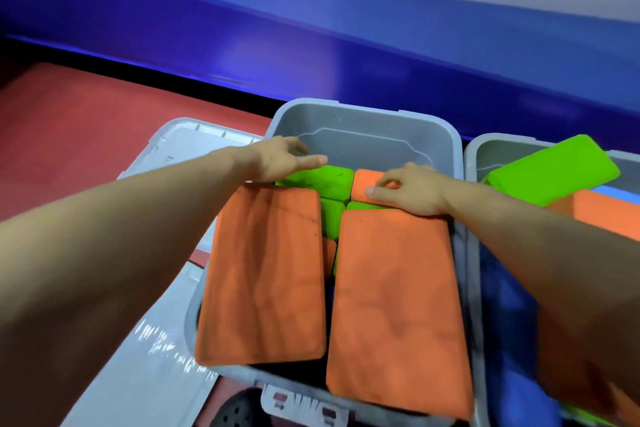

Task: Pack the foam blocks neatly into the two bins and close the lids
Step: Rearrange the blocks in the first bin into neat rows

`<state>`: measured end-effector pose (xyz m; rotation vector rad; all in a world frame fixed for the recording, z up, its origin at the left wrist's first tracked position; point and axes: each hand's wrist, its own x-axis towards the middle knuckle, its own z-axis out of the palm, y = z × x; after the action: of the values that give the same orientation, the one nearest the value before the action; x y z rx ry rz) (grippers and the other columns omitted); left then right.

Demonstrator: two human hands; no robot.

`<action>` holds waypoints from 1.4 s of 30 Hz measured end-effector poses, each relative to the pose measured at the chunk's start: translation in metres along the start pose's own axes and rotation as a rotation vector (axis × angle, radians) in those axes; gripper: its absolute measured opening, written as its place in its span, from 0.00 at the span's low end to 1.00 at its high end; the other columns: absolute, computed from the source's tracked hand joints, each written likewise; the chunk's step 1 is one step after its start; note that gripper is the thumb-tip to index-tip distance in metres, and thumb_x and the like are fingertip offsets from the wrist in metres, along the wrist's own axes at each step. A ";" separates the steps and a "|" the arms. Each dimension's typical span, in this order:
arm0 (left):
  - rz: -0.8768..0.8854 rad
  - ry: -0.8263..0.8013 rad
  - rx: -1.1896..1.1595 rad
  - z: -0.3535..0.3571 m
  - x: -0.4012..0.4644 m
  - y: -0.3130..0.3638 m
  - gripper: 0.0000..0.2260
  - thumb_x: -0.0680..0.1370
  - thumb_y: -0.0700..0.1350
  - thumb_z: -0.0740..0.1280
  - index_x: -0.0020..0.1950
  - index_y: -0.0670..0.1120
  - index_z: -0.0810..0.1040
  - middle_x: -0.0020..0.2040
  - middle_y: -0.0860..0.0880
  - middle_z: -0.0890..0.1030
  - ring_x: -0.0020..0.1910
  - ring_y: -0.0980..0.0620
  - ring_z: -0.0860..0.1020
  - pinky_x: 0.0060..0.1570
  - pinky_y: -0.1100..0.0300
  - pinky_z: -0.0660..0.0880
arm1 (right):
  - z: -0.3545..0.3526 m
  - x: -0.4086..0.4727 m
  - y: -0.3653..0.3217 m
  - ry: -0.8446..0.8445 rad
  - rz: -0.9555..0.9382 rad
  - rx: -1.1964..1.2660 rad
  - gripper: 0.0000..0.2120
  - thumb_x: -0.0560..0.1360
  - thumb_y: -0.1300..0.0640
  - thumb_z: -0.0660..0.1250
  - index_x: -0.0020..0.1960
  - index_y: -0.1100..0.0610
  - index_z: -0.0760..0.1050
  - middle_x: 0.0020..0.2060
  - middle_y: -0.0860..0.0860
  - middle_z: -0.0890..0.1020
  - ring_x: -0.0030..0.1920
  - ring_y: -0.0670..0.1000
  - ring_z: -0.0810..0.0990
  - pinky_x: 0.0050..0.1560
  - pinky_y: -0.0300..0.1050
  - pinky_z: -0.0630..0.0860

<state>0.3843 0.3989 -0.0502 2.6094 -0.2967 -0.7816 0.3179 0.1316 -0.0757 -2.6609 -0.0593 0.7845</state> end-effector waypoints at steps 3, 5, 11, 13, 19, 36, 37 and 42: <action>-0.030 -0.178 0.117 -0.005 -0.030 -0.009 0.35 0.72 0.75 0.65 0.69 0.51 0.77 0.68 0.51 0.78 0.66 0.49 0.76 0.71 0.51 0.69 | 0.003 -0.033 -0.012 -0.113 -0.097 0.038 0.25 0.74 0.29 0.62 0.59 0.46 0.80 0.59 0.45 0.81 0.61 0.49 0.78 0.67 0.47 0.71; -0.074 -0.220 0.236 -0.004 -0.047 -0.011 0.40 0.70 0.75 0.67 0.73 0.51 0.73 0.71 0.50 0.75 0.68 0.47 0.75 0.72 0.49 0.69 | 0.005 -0.050 -0.016 -0.139 -0.087 -0.052 0.29 0.71 0.28 0.65 0.62 0.47 0.77 0.58 0.46 0.80 0.59 0.50 0.77 0.65 0.48 0.72; -0.070 -0.192 0.292 -0.017 -0.085 0.009 0.42 0.67 0.71 0.73 0.76 0.55 0.65 0.70 0.49 0.76 0.66 0.45 0.76 0.69 0.47 0.71 | -0.012 -0.095 -0.007 -0.079 0.042 -0.033 0.34 0.70 0.28 0.68 0.67 0.48 0.70 0.62 0.50 0.78 0.56 0.51 0.77 0.60 0.45 0.72; -0.058 -0.191 0.320 -0.026 -0.098 0.026 0.39 0.69 0.68 0.74 0.75 0.55 0.65 0.67 0.49 0.78 0.63 0.44 0.77 0.67 0.48 0.72 | -0.022 -0.110 -0.008 -0.057 0.041 0.011 0.31 0.70 0.29 0.69 0.64 0.47 0.69 0.59 0.50 0.78 0.55 0.52 0.78 0.60 0.47 0.74; -0.032 -0.108 0.335 -0.042 -0.130 0.042 0.45 0.66 0.69 0.76 0.74 0.50 0.65 0.71 0.46 0.75 0.66 0.42 0.75 0.66 0.50 0.72 | -0.091 -0.138 -0.048 0.250 -0.067 -0.083 0.28 0.70 0.32 0.71 0.60 0.47 0.67 0.55 0.50 0.79 0.52 0.54 0.78 0.55 0.52 0.75; 0.130 0.292 0.366 -0.064 -0.104 0.047 0.46 0.61 0.75 0.72 0.73 0.56 0.66 0.64 0.46 0.72 0.67 0.43 0.66 0.68 0.42 0.69 | -0.107 -0.059 -0.045 0.820 -0.266 -0.333 0.29 0.71 0.41 0.75 0.67 0.46 0.68 0.65 0.47 0.74 0.67 0.52 0.72 0.69 0.54 0.62; 0.127 0.282 0.369 -0.066 -0.099 0.047 0.46 0.61 0.76 0.72 0.74 0.56 0.66 0.64 0.46 0.72 0.67 0.43 0.66 0.68 0.42 0.68 | -0.101 -0.054 -0.042 0.822 -0.254 -0.324 0.29 0.71 0.41 0.74 0.68 0.46 0.68 0.65 0.47 0.74 0.67 0.52 0.72 0.69 0.54 0.63; 0.100 0.224 0.394 -0.073 -0.079 0.055 0.46 0.61 0.76 0.73 0.73 0.57 0.67 0.64 0.47 0.72 0.67 0.44 0.66 0.65 0.43 0.70 | -0.086 -0.024 -0.040 0.863 -0.235 -0.331 0.29 0.71 0.42 0.75 0.68 0.46 0.69 0.65 0.48 0.74 0.67 0.53 0.71 0.68 0.55 0.64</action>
<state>0.3559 0.3964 0.0669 2.9854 -0.5578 -0.4233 0.3456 0.1368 0.0182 -2.9802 -0.2854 -0.5125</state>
